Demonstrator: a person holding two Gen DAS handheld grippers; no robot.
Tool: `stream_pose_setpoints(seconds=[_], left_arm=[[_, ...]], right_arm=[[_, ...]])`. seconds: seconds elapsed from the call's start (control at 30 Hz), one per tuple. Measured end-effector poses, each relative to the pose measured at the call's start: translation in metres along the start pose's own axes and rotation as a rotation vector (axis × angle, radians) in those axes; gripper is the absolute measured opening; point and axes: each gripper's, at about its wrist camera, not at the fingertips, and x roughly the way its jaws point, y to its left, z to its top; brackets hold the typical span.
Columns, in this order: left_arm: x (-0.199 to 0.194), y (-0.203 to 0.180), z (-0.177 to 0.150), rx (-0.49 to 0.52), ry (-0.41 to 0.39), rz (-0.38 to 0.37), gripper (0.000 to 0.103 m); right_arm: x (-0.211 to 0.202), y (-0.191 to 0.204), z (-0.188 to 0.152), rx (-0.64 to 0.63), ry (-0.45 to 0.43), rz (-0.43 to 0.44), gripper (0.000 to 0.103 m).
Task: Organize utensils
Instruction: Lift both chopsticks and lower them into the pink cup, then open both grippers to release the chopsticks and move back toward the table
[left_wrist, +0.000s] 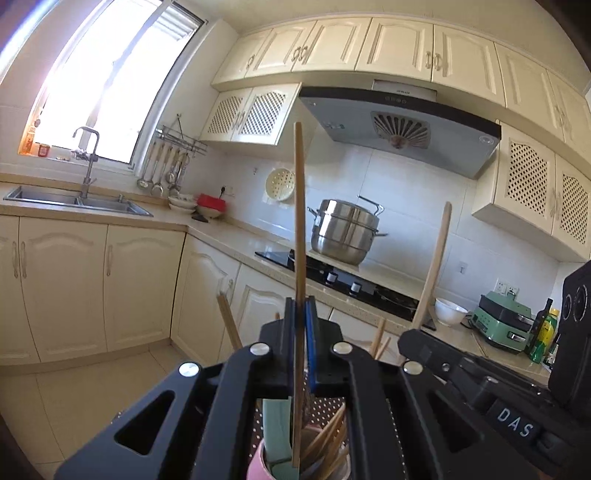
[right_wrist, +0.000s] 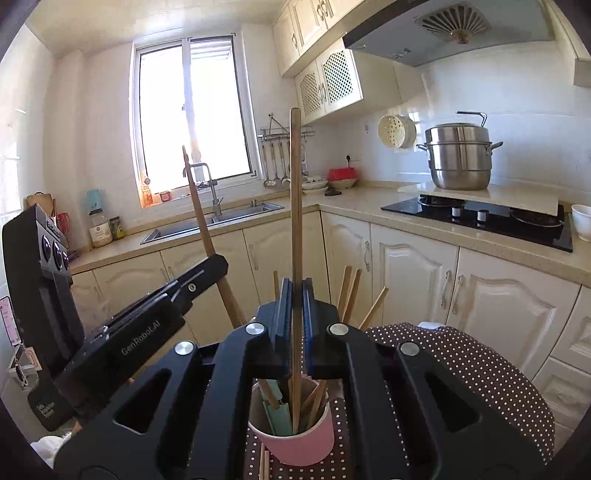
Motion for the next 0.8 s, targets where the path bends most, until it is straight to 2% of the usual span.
stream_pose_setpoints(seconds=[0.27,0.33,0.37,0.4,0.6,0.8], left_arm=[[0.005,-0.012,-0.027,0.068,0.108,0.005,0.007],[0.007,-0.013,-0.031,0.078,0.148,0.012,0.027],[0.005,-0.013,-0.033,0.077,0.153,0.028,0.044],[0.003,-0.012,-0.035,0.080,0.145,0.045,0.048],[-0.016,-0.003,-0.031,0.057,0.149,0.041,0.064],[-0.036,0.001,-0.024,0.063,0.141,0.061,0.072]], right_arm=[[0.000,-0.002,-0.020,0.005,0.036,-0.031,0.006],[0.000,-0.003,-0.026,0.002,0.043,-0.046,0.006],[-0.001,-0.004,-0.029,0.002,0.044,-0.049,0.006],[-0.001,-0.005,-0.029,0.006,0.040,-0.051,0.006],[-0.006,-0.005,-0.035,0.009,0.039,-0.074,0.006],[-0.011,-0.001,-0.039,-0.001,0.033,-0.104,0.007]])
